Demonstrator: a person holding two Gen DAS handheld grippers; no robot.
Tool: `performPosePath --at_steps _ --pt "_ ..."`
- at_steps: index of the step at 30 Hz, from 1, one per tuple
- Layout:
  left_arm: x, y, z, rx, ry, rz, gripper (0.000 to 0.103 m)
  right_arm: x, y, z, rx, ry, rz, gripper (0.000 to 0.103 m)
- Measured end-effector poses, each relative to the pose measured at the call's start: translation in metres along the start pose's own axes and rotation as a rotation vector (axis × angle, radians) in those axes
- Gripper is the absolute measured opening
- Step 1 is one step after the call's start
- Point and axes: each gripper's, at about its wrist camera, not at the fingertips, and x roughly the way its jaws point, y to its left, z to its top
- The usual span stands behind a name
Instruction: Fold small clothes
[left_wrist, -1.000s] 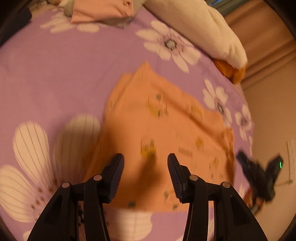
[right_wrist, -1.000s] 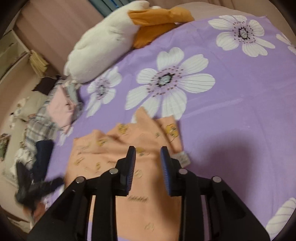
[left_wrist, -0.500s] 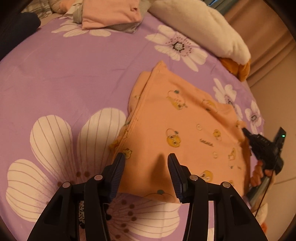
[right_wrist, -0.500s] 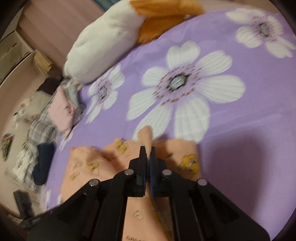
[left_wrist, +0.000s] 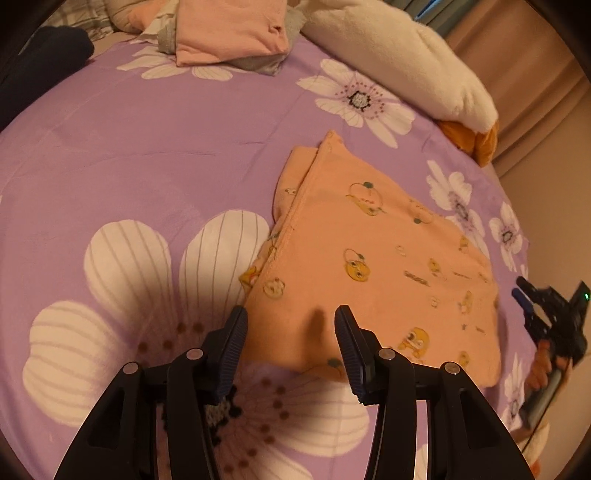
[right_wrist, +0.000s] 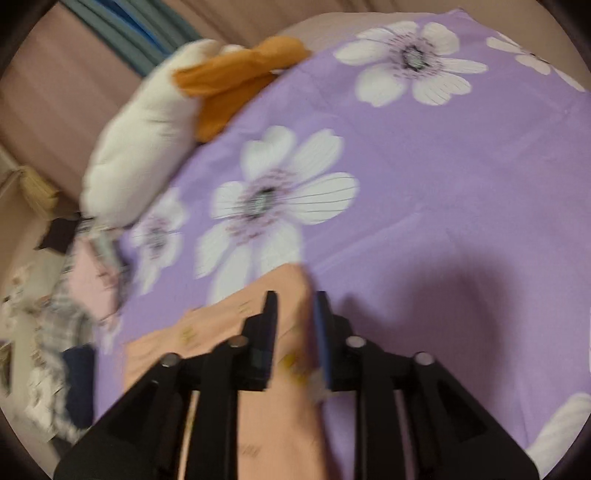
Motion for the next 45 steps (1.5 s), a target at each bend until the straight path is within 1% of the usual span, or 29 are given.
performPosePath --at_steps 2,3,4,5,6,8,10,11,12,13,14,15,18,20,23,25,26,27,28,29,30,31,33,34,36,38,41,43,45 --pt "-0.003 0.001 -0.007 -0.022 0.032 -0.058 0.05 -0.02 0.009 -0.016 -0.059 0.012 0.052 0.044" --pt "-0.003 0.003 -0.014 -0.051 0.07 -0.122 0.052 -0.025 0.015 -0.028 -0.092 0.044 0.046 0.046" --pt "-0.002 0.005 -0.019 -0.071 0.093 -0.159 0.053 -0.024 0.02 -0.039 -0.11 0.107 0.005 0.047" --pt "0.002 0.007 -0.028 -0.102 0.144 -0.222 0.053 -0.022 0.023 -0.049 -0.098 0.169 -0.03 0.047" --pt "0.005 0.007 -0.033 -0.11 0.179 -0.256 0.053 -0.023 0.021 -0.059 -0.06 0.198 -0.025 0.047" --pt "0.013 0.004 -0.043 -0.109 0.254 -0.321 0.054 -0.03 0.006 -0.085 0.085 0.275 0.007 0.053" --pt "0.016 0.001 -0.044 -0.12 0.248 -0.351 0.057 -0.034 -0.005 -0.116 0.181 0.4 0.02 0.056" --pt "0.017 0.001 -0.042 -0.138 0.211 -0.382 0.061 -0.037 -0.005 -0.127 0.189 0.437 0.039 0.056" --pt "0.021 0.002 -0.039 -0.164 0.179 -0.411 0.063 -0.04 -0.002 -0.138 0.185 0.446 0.092 0.058" --pt "0.024 0.002 -0.037 -0.182 0.169 -0.425 0.063 -0.041 0.002 -0.146 0.173 0.442 0.142 0.06" --pt "0.033 0.0 -0.032 -0.205 0.162 -0.455 0.063 -0.038 0.004 -0.151 0.169 0.435 0.172 0.061" --pt "0.038 0.0 -0.028 -0.217 0.154 -0.48 0.063 -0.033 0.002 -0.154 0.203 0.41 0.197 0.061" --pt "0.049 0.0 -0.016 -0.277 0.112 -0.523 0.064 -0.017 -0.02 -0.157 0.428 0.32 0.3 0.06" --pt "0.055 -0.001 -0.008 -0.321 0.096 -0.536 0.063 -0.01 -0.027 -0.153 0.51 0.267 0.344 0.06" --pt "0.065 -0.013 0.003 -0.326 0.079 -0.499 0.064 -0.002 -0.019 -0.139 0.462 0.223 0.31 0.06" --pt "0.071 -0.024 0.01 -0.298 0.056 -0.47 0.063 0.007 -0.01 -0.132 0.425 0.201 0.274 0.06" --pt "0.073 -0.027 0.013 -0.274 0.05 -0.438 0.062 0.011 -0.006 -0.13 0.42 0.179 0.262 0.06" --pt "0.076 -0.033 0.017 -0.249 0.035 -0.394 0.048 0.014 -0.004 -0.128 0.412 0.156 0.26 0.058" --pt "0.077 -0.032 0.018 -0.228 0.023 -0.349 0.038 0.019 -0.003 -0.126 0.394 0.136 0.255 0.049" --pt "0.081 -0.035 0.018 -0.206 0.012 -0.279 0.02 0.024 0.002 -0.123 0.34 0.117 0.228 0.016" --pt "0.084 -0.033 0.017 -0.2 -0.003 -0.255 0.02 0.032 0.004 -0.119 0.292 0.115 0.178 0.01" --pt "0.081 -0.031 0.015 -0.219 -0.014 -0.262 0.018 0.043 0.002 -0.115 0.25 0.117 0.14 0.009" --pt "0.073 -0.03 0.011 -0.248 -0.014 -0.243 0.014 0.042 -0.006 -0.115 0.26 0.117 0.195 0.01" --pt "0.067 -0.032 0.01 -0.231 -0.024 -0.23 0.014 0.037 -0.008 -0.113 0.267 0.134 0.205 0.01" --pt "0.048 -0.042 0.004 -0.15 -0.058 -0.198 0.014 0.025 -0.011 -0.111 0.268 0.128 0.254 0.01" --pt "0.032 -0.049 -0.004 -0.108 -0.054 -0.217 0.013 0.008 -0.012 -0.114 0.274 0.137 0.294 0.01" --pt "0.004 -0.051 -0.025 -0.092 -0.035 -0.254 0.012 -0.027 -0.018 -0.126 0.295 0.127 0.327 0.011" --pt "-0.01 -0.06 -0.041 -0.03 -0.037 -0.225 0.012 -0.05 -0.022 -0.136 0.295 0.134 0.35 0.011" --pt "-0.018 -0.063 -0.064 0.043 -0.021 -0.194 0.013 -0.065 -0.025 -0.149 0.269 0.157 0.338 0.012"
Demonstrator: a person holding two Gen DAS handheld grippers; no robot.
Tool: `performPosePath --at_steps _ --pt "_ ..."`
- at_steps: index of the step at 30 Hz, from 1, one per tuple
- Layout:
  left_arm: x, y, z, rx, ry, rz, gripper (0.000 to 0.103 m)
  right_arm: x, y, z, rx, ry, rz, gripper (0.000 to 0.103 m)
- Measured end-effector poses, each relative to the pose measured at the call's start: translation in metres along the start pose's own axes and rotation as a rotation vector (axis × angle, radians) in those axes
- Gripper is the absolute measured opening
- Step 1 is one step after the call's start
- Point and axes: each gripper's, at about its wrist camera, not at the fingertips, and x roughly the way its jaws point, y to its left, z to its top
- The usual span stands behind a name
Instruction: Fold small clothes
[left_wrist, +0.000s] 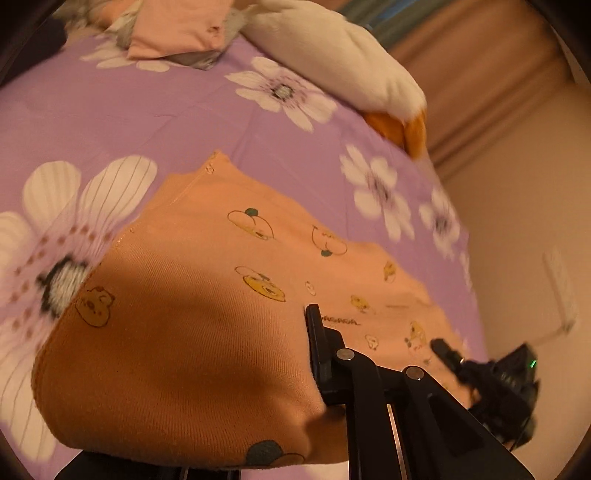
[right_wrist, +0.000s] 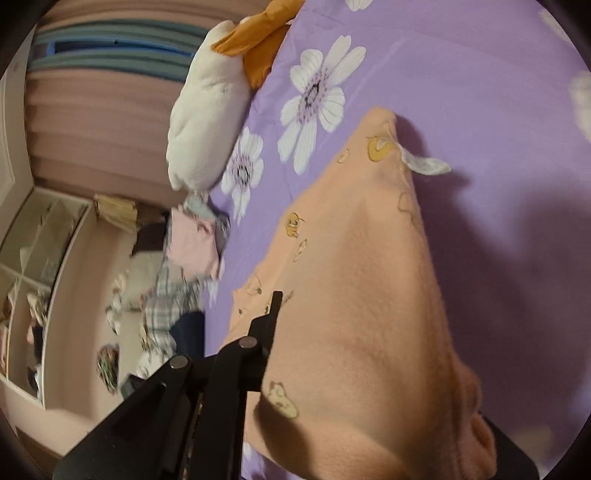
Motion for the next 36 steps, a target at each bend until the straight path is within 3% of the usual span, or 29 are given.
performPosePath --at_steps 2,5,7,10,13,18,27,36 --pt "0.003 0.002 -0.022 0.048 0.033 0.036 0.016 -0.012 -0.011 -0.016 -0.008 0.023 -0.037 0.013" --pt "0.006 0.024 -0.044 0.035 0.069 0.052 0.016 -0.022 -0.035 -0.034 -0.001 0.067 -0.157 0.014" --pt "-0.002 0.033 -0.048 0.018 0.032 0.034 0.018 -0.03 -0.049 -0.034 0.006 0.071 -0.139 0.014" --pt "-0.016 0.036 -0.048 0.048 0.019 0.07 0.019 -0.046 -0.062 -0.035 0.011 0.03 -0.116 0.012" --pt "-0.025 0.04 -0.051 0.072 -0.014 0.128 0.02 -0.057 -0.062 -0.039 -0.045 0.005 -0.151 0.011" --pt "-0.027 0.05 -0.051 0.05 -0.01 0.107 0.02 -0.054 -0.051 -0.04 -0.168 -0.022 -0.244 0.012" --pt "-0.03 0.041 -0.06 0.182 -0.042 0.169 0.021 -0.056 -0.061 -0.035 -0.177 -0.015 -0.218 0.011" --pt "-0.039 0.044 -0.053 0.151 -0.018 0.191 0.021 -0.059 -0.062 -0.033 -0.163 -0.006 -0.223 0.011"
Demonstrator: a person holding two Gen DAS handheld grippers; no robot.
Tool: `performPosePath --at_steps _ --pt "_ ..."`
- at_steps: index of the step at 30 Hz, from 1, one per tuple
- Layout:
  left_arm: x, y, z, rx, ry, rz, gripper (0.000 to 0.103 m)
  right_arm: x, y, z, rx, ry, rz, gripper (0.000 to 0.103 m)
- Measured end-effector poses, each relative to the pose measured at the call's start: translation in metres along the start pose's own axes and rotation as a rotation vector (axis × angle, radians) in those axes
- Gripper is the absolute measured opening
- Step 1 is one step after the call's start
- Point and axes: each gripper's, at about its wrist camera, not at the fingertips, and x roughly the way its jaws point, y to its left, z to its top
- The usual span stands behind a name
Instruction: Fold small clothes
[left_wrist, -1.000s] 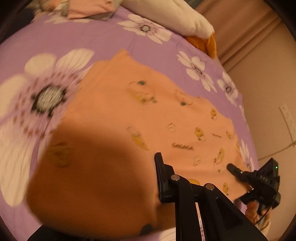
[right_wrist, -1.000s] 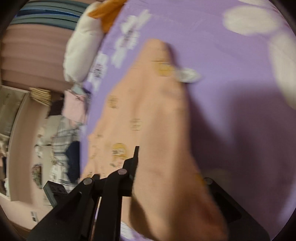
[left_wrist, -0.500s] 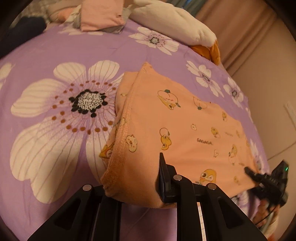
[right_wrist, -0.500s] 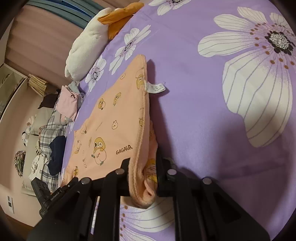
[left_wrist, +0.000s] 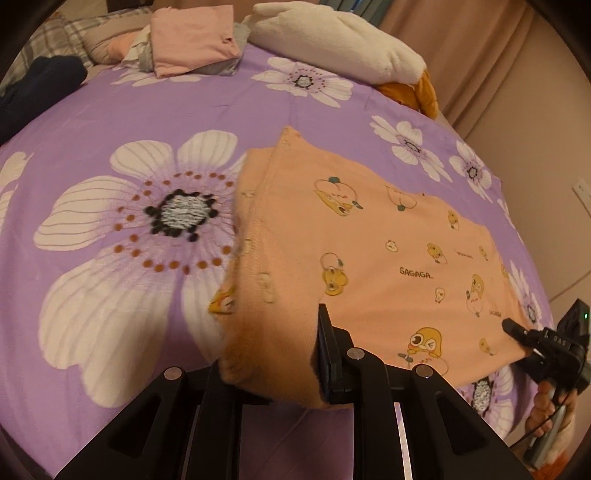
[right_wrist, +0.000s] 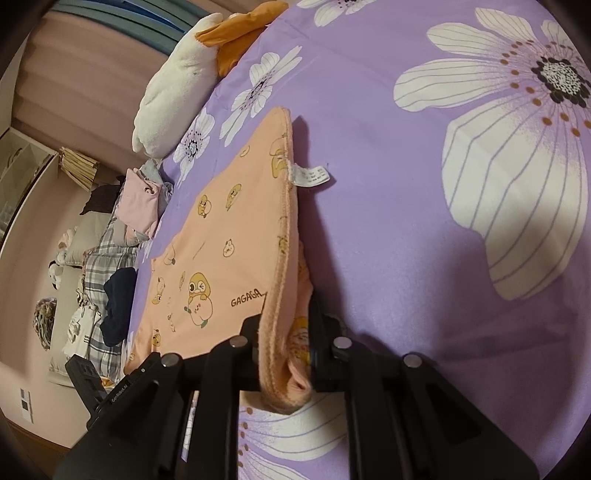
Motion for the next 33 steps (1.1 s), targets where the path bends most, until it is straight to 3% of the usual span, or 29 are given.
performPosePath --at_steps 2,6,8,9,11,13,14,15,17,20,23,25,26,30,33 --pt "-0.009 0.007 0.002 -0.015 -0.006 0.013 0.021 -0.01 0.001 0.002 -0.012 -0.031 -0.055 0.012" --pt "-0.024 0.018 0.01 -0.025 0.018 0.011 0.021 -0.044 -0.001 0.009 -0.056 -0.204 -0.299 0.02" --pt "-0.038 0.018 0.014 -0.028 -0.045 0.118 0.021 -0.053 -0.007 0.013 -0.033 -0.239 -0.344 0.02" --pt "-0.049 0.017 0.016 -0.009 -0.109 0.21 0.021 -0.054 -0.01 0.015 -0.018 -0.239 -0.333 0.02" --pt "-0.066 0.016 0.019 0.024 -0.224 0.323 0.022 -0.051 -0.009 0.016 -0.005 -0.227 -0.294 0.02" --pt "-0.071 0.019 0.026 0.02 -0.259 0.353 0.036 -0.044 -0.002 0.016 -0.021 -0.208 -0.3 0.02" --pt "-0.068 0.022 0.031 0.01 -0.238 0.301 0.049 -0.04 0.004 0.018 -0.034 -0.201 -0.299 0.02" --pt "-0.058 0.028 0.037 -0.013 -0.198 0.197 0.054 -0.034 0.012 0.019 -0.052 -0.199 -0.287 0.02" --pt "-0.031 0.044 0.05 -0.119 -0.081 0.057 0.055 -0.028 0.022 0.022 -0.06 -0.194 -0.267 0.02" --pt "0.002 0.061 0.064 -0.237 0.024 -0.067 0.054 -0.015 0.044 0.024 -0.082 -0.185 -0.202 0.022" --pt "0.043 0.075 0.071 -0.289 0.195 -0.234 0.056 0.002 0.061 0.025 -0.125 -0.159 -0.197 0.027" --pt "0.043 0.081 0.073 -0.307 0.184 -0.302 0.06 0.014 0.07 0.027 -0.146 -0.152 -0.222 0.028" --pt "0.045 0.087 0.073 -0.37 0.204 -0.352 0.06 0.019 0.073 0.028 -0.146 -0.143 -0.219 0.028" --pt "0.052 0.09 0.074 -0.391 0.314 -0.502 0.06 0.03 0.077 0.034 -0.077 -0.116 -0.087 0.028" --pt "0.055 0.083 0.07 -0.406 0.345 -0.574 0.06 0.038 0.092 0.033 -0.086 -0.117 -0.003 0.028"
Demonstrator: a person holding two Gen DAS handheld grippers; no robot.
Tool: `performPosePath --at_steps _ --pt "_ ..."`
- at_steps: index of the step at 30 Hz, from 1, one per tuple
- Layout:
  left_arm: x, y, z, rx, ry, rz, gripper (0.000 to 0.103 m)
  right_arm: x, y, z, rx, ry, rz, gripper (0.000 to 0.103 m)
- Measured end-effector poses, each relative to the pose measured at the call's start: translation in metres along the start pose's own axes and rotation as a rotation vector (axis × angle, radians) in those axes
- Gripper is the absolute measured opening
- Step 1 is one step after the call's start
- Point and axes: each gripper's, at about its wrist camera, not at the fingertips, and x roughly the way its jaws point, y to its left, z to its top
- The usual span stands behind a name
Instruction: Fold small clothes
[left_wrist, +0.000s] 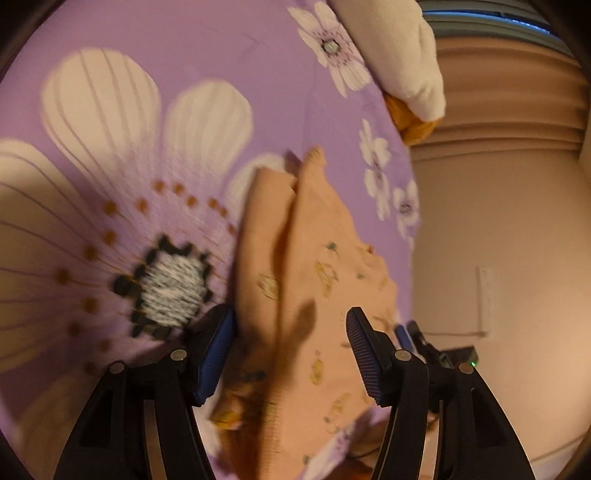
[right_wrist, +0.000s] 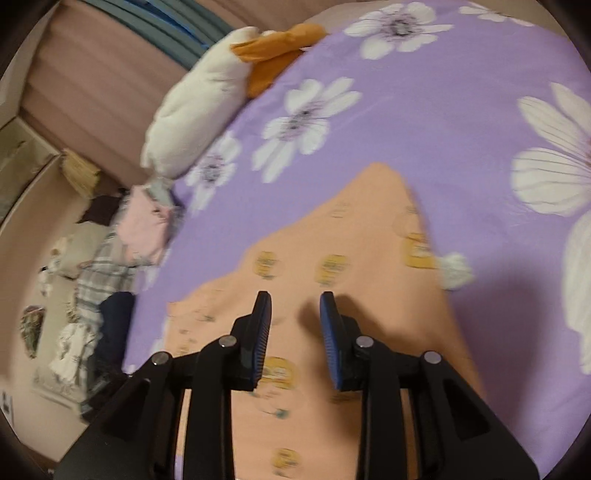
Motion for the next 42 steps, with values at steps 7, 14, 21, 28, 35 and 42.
performPosePath --at_steps 7,14,21,28,35,42 --pt "0.027 -0.029 -0.009 0.133 0.027 0.091 0.06 0.054 0.053 -0.037 -0.133 0.22 0.055 0.028" --pt "0.029 -0.031 -0.015 0.156 -0.039 0.243 0.023 0.066 0.064 -0.054 -0.2 0.223 -0.039 0.026" --pt "0.034 -0.035 -0.025 0.212 -0.117 0.306 0.022 0.069 0.073 -0.065 -0.384 0.191 -0.115 0.026" --pt "0.032 -0.057 -0.02 0.049 -0.11 0.402 0.015 0.059 0.063 -0.055 -0.402 0.219 -0.089 0.026" --pt "0.081 -0.169 -0.036 0.232 -0.058 0.437 0.015 0.031 -0.008 -0.02 0.023 0.271 0.085 0.022" --pt "0.188 -0.188 -0.058 0.303 0.213 0.548 0.054 -0.011 -0.081 -0.006 0.275 0.181 0.123 0.023"
